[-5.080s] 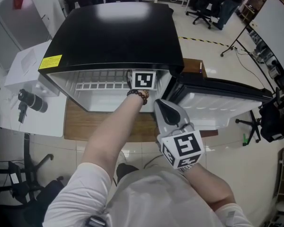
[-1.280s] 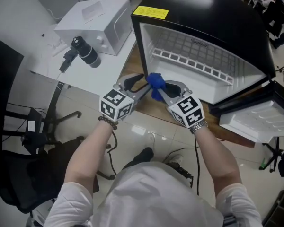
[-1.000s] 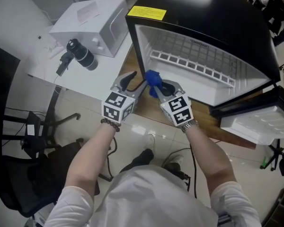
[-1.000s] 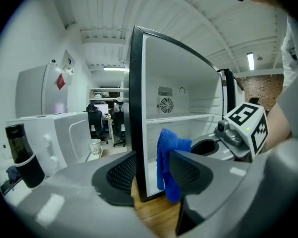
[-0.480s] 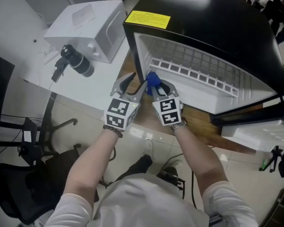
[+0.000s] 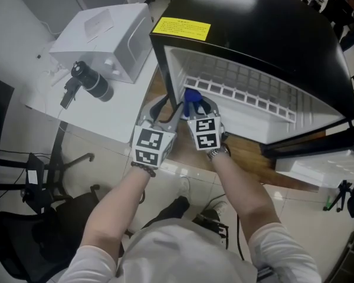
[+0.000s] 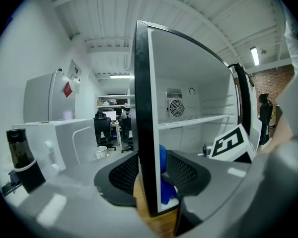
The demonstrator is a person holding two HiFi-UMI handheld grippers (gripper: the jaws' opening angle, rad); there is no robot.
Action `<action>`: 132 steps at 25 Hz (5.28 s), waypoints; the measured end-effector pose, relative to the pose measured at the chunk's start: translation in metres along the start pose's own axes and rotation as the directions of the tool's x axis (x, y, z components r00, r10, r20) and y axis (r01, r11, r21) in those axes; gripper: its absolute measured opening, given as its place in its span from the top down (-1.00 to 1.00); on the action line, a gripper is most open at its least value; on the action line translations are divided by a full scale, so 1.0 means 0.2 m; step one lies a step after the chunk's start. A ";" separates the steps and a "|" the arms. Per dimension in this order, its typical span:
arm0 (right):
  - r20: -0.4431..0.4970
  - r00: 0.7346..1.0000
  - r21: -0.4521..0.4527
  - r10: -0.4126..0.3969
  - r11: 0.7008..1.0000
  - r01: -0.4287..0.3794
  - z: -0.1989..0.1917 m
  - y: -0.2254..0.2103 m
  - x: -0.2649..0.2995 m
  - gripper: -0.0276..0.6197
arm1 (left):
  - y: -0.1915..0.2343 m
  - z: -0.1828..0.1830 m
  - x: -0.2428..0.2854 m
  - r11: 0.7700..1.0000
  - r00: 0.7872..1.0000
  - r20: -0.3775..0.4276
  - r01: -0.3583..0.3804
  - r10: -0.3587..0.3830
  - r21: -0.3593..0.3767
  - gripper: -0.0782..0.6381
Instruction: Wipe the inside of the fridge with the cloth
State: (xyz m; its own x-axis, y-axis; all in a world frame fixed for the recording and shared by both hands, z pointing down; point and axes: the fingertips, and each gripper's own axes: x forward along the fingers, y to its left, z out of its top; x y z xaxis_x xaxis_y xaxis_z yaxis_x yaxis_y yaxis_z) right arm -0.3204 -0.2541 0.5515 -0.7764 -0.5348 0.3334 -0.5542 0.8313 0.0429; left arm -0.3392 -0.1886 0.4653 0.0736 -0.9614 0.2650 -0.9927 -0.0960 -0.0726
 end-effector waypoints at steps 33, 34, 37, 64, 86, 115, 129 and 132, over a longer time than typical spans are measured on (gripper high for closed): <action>0.043 0.967 0.177 -0.251 0.955 0.239 0.01 -0.40 0.35 0.73 | 0.02 0.03 0.00 0.997 0.998 0.047 -0.031 0.035 -0.076 0.39; 0.042 0.965 0.180 -0.258 0.952 0.247 0.01 -0.42 0.36 0.73 | 0.02 0.04 0.00 0.997 0.998 0.052 -0.033 0.037 -0.075 0.39; 0.030 0.959 0.191 -0.282 0.943 0.272 0.00 -0.48 0.36 0.73 | 0.02 0.04 0.00 0.996 0.997 0.061 -0.036 0.041 -0.076 0.39; -0.009 0.924 0.213 -0.382 0.902 0.375 -0.12 -0.80 0.15 0.73 | 0.02 0.03 0.00 0.995 0.996 0.054 -0.067 0.070 -0.069 0.39; -0.044 0.872 0.236 -0.487 0.843 0.483 -0.26 -1.16 -0.18 0.73 | 0.03 0.02 0.01 0.991 0.992 0.042 -0.114 0.117 -0.066 0.40; -0.120 0.773 0.282 -0.623 0.725 0.628 -0.39 -1.41 -0.48 0.73 | 0.04 0.02 0.01 0.991 0.991 0.026 -0.130 0.131 -0.042 0.40; 0.008 0.863 0.260 -0.506 0.834 0.486 -0.22 -1.09 -0.44 0.73 | 0.03 0.02 0.02 0.993 0.993 0.027 -0.113 0.114 -0.043 0.40; 0.034 0.900 0.260 -0.435 0.873 0.412 -0.15 -0.92 -0.36 0.73 | 0.03 0.02 0.02 0.993 0.994 0.029 -0.108 0.109 -0.045 0.40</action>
State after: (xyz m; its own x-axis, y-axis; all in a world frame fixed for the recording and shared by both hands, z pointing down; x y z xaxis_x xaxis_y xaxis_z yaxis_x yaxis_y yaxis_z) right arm -0.1527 -0.3629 0.5485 -0.4678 -0.8480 0.2493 -0.8820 0.4659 -0.0704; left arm -0.3448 -0.1943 0.4621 -0.0322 -0.9733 0.2274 -0.9982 0.0196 -0.0575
